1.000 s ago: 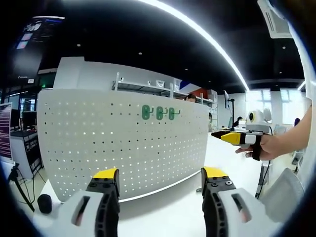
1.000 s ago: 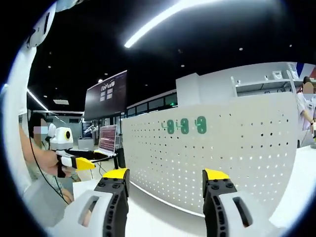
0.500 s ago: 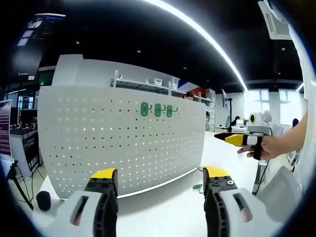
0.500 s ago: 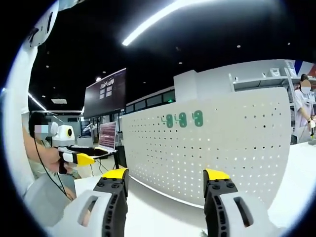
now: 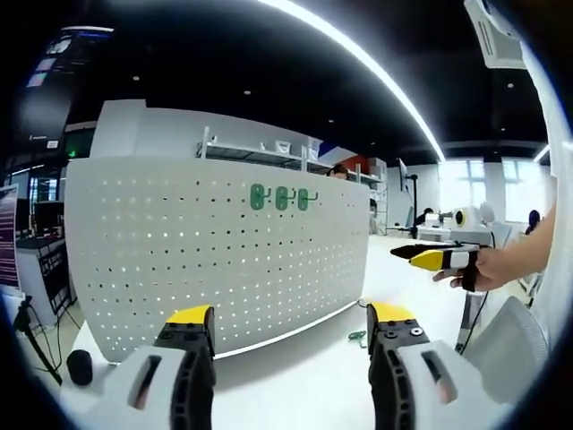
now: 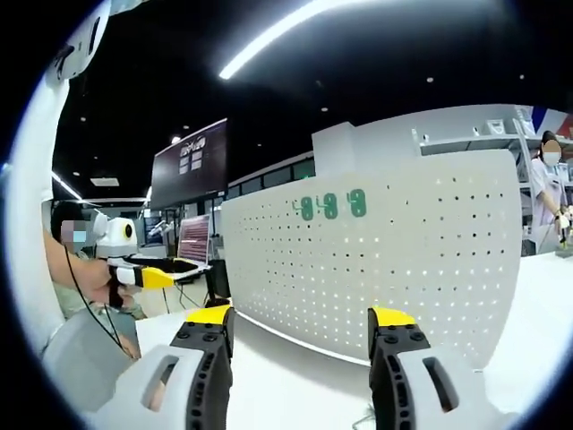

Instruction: Insert the hook assembly into the mounting plate slot until the hook locks in place.

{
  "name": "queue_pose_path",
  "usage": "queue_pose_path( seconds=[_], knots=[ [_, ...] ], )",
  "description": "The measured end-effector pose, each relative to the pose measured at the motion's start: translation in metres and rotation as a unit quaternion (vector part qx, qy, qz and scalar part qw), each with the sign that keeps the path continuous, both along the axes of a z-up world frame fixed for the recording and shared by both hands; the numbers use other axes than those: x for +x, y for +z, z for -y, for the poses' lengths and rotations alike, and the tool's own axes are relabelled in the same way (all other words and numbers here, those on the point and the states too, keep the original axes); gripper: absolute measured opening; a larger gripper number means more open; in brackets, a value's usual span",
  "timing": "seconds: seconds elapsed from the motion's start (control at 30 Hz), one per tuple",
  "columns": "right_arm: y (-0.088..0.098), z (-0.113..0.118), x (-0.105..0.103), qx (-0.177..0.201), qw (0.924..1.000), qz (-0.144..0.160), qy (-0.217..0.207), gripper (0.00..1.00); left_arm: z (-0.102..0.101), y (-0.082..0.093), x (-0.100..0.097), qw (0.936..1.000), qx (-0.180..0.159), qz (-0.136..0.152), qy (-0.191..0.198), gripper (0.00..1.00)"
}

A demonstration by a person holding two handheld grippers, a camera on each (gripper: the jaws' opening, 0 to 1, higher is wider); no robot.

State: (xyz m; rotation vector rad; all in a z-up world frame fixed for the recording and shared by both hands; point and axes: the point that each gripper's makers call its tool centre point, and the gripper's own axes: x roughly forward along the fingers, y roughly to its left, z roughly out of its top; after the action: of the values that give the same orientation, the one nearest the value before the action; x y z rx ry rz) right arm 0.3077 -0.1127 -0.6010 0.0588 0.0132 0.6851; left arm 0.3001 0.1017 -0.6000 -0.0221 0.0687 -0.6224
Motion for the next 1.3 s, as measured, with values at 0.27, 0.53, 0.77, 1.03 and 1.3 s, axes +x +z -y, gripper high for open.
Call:
queue_pose_path(
  seconds=[0.27, 0.53, 0.77, 1.03, 1.3],
  knots=[
    [-0.019, 0.006, -0.008, -0.004, 0.9998, -0.019, -0.007, 0.59, 0.000, -0.008, -0.001, 0.9999, 0.006, -0.009, -0.003, 0.70],
    [-0.030, 0.014, -0.015, -0.001, 0.9994, -0.032, -0.016, 0.58, -0.004, -0.017, -0.007, 0.9998, 0.009, -0.020, -0.001, 0.69],
    [-0.040, 0.015, -0.021, -0.002, 0.9989, -0.044, -0.015, 0.58, -0.005, -0.026, -0.010, 0.9996, 0.011, -0.028, 0.000, 0.69],
    [-0.042, 0.013, -0.020, -0.010, 0.9987, -0.049, -0.013, 0.58, -0.010, -0.029, -0.010, 0.9994, 0.010, -0.032, 0.008, 0.68],
    [-0.058, 0.014, -0.021, -0.031, 0.9964, -0.078, -0.014, 0.58, -0.004, -0.038, -0.010, 0.9985, 0.019, -0.050, -0.006, 0.69]
  ],
)
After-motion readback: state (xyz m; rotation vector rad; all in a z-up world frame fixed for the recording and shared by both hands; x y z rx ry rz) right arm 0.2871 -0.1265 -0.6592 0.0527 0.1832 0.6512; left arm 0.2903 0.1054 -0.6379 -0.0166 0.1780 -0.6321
